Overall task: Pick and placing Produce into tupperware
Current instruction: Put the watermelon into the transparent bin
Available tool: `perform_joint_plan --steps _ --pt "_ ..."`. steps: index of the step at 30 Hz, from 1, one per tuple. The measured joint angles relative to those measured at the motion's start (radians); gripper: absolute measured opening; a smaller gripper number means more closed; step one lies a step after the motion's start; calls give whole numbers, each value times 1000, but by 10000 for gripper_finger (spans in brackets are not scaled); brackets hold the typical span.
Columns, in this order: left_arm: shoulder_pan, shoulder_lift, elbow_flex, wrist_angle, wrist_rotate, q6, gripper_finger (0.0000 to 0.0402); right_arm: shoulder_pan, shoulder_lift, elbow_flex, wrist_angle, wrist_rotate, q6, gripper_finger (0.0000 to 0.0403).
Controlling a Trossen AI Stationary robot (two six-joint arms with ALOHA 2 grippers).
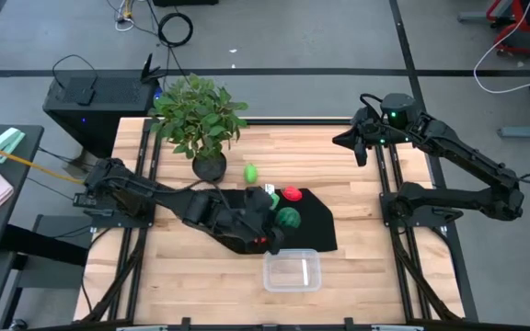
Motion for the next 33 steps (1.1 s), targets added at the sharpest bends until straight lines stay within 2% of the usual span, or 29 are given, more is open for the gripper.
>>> perform_joint_plan --steps 4,7,13,19,26,33 --pt "-6 3 12 134 0 255 299 0 0 0 -1 0 0 38" --pt "-2 3 13 181 10 320 299 0 0 0 -1 0 0 38" --pt "7 43 10 212 22 320 299 0 0 0 -1 0 -1 38" --pt "2 142 11 340 77 316 299 1 0 0 -18 0 -32 38" --pt "-18 212 50 348 94 299 297 1 0 0 -38 0 -58 38" --pt "-39 224 54 243 98 271 296 0 0 0 -41 0 -61 38"
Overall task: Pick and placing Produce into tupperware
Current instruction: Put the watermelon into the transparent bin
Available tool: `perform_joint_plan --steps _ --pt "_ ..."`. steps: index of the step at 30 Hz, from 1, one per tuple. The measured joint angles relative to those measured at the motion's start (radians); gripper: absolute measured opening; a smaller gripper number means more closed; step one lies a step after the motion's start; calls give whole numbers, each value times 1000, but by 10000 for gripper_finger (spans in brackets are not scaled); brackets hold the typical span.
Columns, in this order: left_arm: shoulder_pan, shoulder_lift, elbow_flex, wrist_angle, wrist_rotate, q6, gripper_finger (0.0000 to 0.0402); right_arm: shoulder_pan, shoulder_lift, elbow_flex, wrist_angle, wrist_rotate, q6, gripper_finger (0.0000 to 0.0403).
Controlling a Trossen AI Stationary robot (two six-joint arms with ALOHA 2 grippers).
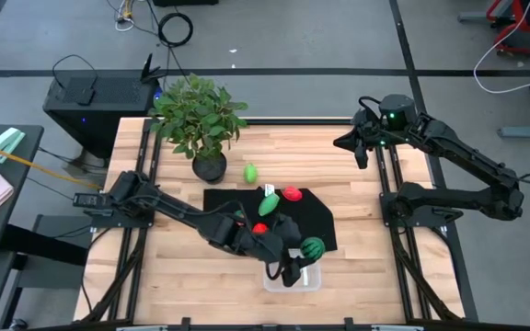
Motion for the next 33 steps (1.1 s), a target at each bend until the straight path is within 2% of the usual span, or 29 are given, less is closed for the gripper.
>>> perform_joint_plan --steps 11,23,33 --pt "-44 39 -1 -189 83 -69 296 0 0 0 3 0 19 38" --pt "-68 41 -1 -375 77 56 295 0 0 0 15 0 72 38" --pt "-44 90 -4 -390 88 130 295 0 0 0 9 0 96 38"
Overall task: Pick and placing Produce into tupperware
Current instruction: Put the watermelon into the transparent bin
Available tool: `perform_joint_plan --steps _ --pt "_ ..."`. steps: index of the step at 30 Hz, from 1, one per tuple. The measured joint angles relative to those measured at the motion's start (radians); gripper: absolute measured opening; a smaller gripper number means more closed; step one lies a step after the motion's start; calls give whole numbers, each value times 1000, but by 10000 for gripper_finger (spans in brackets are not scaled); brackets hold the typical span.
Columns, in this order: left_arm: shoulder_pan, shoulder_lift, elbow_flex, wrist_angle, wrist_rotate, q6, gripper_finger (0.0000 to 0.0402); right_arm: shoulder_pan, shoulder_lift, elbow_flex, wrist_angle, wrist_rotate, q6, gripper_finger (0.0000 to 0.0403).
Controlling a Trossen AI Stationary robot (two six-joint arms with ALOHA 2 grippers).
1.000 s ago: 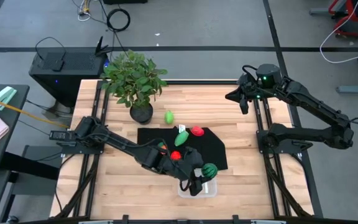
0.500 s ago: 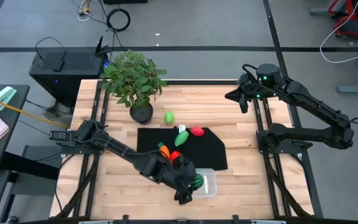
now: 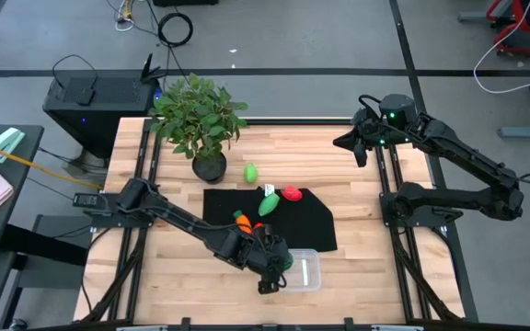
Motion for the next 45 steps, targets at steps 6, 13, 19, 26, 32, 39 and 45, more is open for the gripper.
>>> perform_joint_plan --steps 6,13,19,26,32,39,45 --pt "4 21 1 -14 12 24 295 0 0 0 -1 0 3 38" --pt "7 38 1 -17 8 63 295 0 0 0 -6 0 3 38" --pt "11 43 0 2 42 88 295 0 0 0 -3 0 2 38" --pt "10 43 0 0 54 88 295 0 0 0 -3 0 0 38" --pt "10 43 0 0 54 88 295 0 0 0 -3 0 0 38" --pt "10 43 0 0 62 87 295 0 0 0 -3 0 0 38" --pt "10 44 0 0 82 88 295 0 0 0 -3 0 0 38"
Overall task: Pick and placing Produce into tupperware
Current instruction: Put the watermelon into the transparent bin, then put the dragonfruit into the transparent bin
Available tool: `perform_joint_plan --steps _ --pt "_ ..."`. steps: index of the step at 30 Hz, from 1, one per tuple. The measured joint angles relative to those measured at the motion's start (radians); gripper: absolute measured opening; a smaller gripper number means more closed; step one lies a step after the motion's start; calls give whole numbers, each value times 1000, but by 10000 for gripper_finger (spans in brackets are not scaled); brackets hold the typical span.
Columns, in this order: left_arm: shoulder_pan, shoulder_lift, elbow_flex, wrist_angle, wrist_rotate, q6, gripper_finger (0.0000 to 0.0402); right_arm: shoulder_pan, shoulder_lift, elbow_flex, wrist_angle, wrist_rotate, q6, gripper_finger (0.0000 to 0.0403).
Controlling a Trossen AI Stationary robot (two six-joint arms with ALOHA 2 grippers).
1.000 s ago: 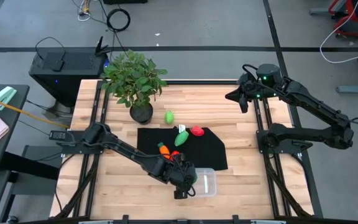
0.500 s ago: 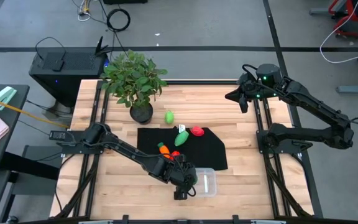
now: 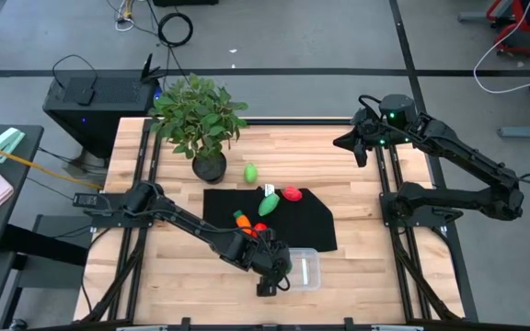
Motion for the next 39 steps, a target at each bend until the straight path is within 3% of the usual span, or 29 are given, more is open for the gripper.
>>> perform_joint_plan --steps 13,22,34,39 --pt "1 40 1 24 53 -2 295 0 0 0 -1 0 2 38" --pt "1 57 0 35 36 -9 296 0 -1 0 -5 0 3 38" --pt "1 56 0 58 35 -13 356 0 -1 0 -7 0 3 38" --pt "1 55 0 58 32 -35 363 0 -1 0 -11 0 3 38"
